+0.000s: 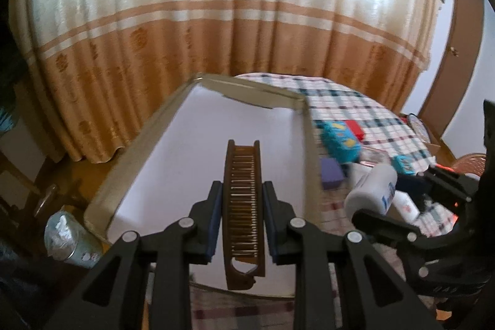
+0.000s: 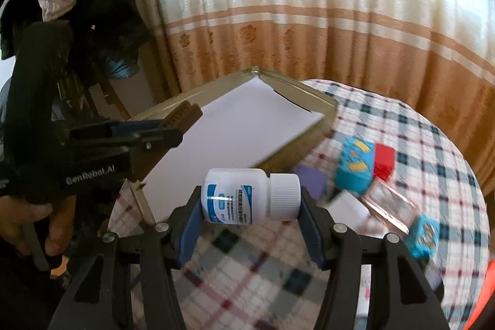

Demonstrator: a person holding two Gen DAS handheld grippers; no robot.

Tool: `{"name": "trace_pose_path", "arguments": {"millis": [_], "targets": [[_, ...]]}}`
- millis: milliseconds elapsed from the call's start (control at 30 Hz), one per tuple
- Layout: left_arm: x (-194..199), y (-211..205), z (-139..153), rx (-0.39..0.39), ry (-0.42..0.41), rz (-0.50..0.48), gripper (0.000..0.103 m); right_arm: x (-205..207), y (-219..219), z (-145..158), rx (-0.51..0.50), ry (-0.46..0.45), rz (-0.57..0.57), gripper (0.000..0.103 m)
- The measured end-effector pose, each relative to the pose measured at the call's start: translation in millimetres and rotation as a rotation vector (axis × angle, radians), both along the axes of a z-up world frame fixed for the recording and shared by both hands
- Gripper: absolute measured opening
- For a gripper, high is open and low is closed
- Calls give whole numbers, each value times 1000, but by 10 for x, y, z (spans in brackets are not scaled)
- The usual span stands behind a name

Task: Organize rigid objects
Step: 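Carry the comb and pill bottle over the gold tray with both tools, then lower the comb and bottle onto the tray paper and open both tools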

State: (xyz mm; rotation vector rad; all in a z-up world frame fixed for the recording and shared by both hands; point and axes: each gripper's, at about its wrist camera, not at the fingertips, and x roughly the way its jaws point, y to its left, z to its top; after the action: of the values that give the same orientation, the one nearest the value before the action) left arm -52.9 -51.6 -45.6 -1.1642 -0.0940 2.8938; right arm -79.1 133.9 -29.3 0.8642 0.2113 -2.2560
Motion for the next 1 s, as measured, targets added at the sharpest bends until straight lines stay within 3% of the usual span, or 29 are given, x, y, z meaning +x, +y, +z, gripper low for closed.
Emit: {"name": "trace_pose_path", "arguments": {"millis": [433,767,867,933,1000], "targets": [[-216,-312,-169,-41,-54,78,23,-344,-586,-80,62,-2,57,60],[-255,-404,-244,-46,-79,107,24,-402,-733,-208,87,-16,62,60],[-231,-383,-235,-57,-77,115,29,-367,-758,-210,89,-14,66,61],[-200,-360,-210,-68,-66,116,48,-344,-765,-195,89,-3,63,64],[-154,-346,-161,-79,-42,122,59,-327,-732,-183,77,-6,56,64]]}}
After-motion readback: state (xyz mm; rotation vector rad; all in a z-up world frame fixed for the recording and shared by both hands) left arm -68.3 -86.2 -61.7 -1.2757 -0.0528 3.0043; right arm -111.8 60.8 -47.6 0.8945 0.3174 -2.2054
